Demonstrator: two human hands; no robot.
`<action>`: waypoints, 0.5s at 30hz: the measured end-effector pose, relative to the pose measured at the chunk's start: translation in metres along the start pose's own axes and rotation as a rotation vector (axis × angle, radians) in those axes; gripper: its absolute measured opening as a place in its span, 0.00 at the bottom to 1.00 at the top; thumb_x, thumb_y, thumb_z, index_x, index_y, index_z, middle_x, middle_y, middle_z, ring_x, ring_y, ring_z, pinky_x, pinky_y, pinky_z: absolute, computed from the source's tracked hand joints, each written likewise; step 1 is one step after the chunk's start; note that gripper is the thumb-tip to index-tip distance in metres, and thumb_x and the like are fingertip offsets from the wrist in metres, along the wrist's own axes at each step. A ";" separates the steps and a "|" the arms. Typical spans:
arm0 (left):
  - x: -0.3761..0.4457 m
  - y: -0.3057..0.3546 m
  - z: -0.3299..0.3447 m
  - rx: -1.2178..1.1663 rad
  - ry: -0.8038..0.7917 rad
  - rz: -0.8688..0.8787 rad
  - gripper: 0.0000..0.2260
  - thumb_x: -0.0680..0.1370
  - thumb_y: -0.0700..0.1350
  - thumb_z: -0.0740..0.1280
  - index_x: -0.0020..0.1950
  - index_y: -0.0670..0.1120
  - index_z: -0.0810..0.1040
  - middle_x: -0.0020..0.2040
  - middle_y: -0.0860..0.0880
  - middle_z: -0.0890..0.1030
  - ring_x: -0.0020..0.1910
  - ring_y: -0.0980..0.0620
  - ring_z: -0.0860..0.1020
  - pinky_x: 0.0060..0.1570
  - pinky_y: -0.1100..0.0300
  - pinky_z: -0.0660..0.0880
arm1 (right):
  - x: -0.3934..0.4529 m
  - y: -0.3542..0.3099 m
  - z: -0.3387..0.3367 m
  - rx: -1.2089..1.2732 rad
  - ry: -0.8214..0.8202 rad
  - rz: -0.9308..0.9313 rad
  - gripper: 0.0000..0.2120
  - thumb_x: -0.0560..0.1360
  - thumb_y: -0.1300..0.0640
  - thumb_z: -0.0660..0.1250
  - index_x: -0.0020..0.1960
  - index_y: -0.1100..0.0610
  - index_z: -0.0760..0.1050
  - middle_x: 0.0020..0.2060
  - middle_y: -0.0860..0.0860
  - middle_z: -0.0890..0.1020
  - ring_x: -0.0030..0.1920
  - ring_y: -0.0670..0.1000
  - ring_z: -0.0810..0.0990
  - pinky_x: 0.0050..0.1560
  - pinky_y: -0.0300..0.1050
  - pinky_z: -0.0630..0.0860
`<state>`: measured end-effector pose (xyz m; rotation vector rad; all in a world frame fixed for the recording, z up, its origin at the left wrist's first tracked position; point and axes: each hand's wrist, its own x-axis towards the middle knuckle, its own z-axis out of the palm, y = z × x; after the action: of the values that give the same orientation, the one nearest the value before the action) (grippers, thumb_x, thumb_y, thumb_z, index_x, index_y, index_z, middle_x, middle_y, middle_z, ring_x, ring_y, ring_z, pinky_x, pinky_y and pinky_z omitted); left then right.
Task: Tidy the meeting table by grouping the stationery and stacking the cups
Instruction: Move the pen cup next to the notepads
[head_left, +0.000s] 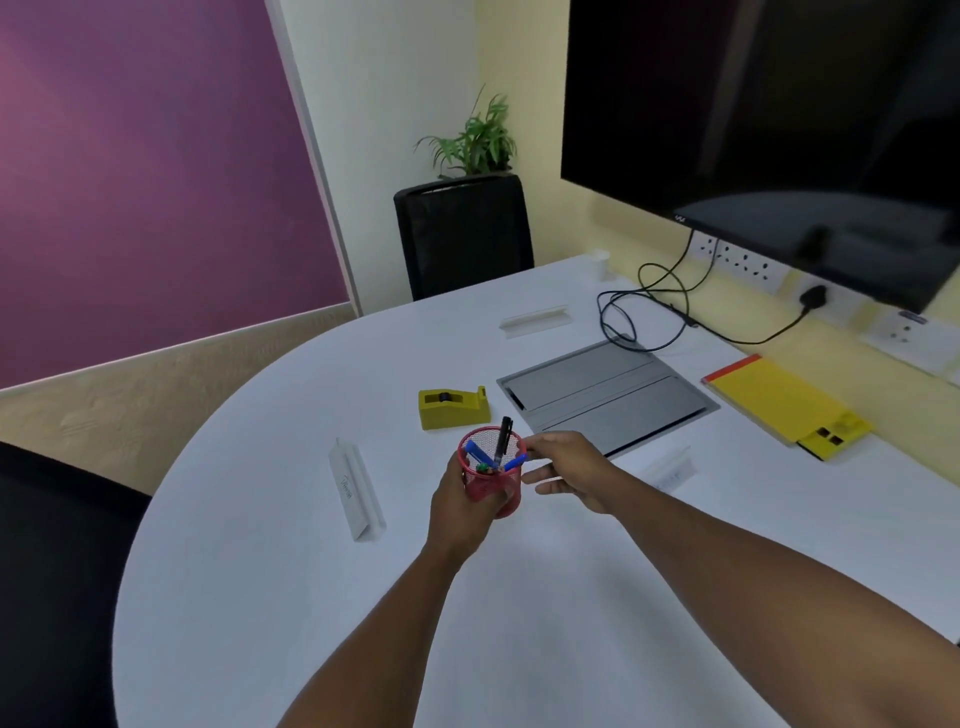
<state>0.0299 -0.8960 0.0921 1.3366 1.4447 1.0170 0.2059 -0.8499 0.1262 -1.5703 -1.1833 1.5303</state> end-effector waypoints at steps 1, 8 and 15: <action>0.000 0.002 0.004 -0.004 0.000 0.007 0.26 0.73 0.53 0.75 0.64 0.65 0.66 0.54 0.68 0.76 0.52 0.63 0.77 0.49 0.68 0.75 | -0.005 0.001 -0.007 -0.038 0.015 -0.019 0.10 0.79 0.54 0.65 0.58 0.54 0.81 0.51 0.50 0.85 0.47 0.52 0.85 0.44 0.47 0.82; -0.004 0.030 0.039 -0.038 0.016 0.027 0.31 0.71 0.53 0.77 0.71 0.53 0.69 0.62 0.55 0.78 0.59 0.53 0.76 0.54 0.58 0.77 | -0.038 0.013 -0.051 -0.167 -0.064 -0.160 0.30 0.72 0.50 0.75 0.71 0.45 0.69 0.66 0.46 0.75 0.61 0.47 0.78 0.50 0.42 0.78; -0.006 0.047 0.087 0.003 -0.025 0.127 0.26 0.72 0.56 0.74 0.68 0.55 0.71 0.59 0.58 0.80 0.56 0.56 0.79 0.56 0.55 0.80 | -0.055 0.016 -0.077 -0.262 0.082 -0.271 0.47 0.66 0.41 0.77 0.77 0.45 0.55 0.74 0.47 0.67 0.73 0.51 0.66 0.70 0.53 0.69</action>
<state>0.1265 -0.8987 0.1144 1.4535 1.3567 1.0760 0.2889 -0.8953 0.1433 -1.5433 -1.5281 1.1629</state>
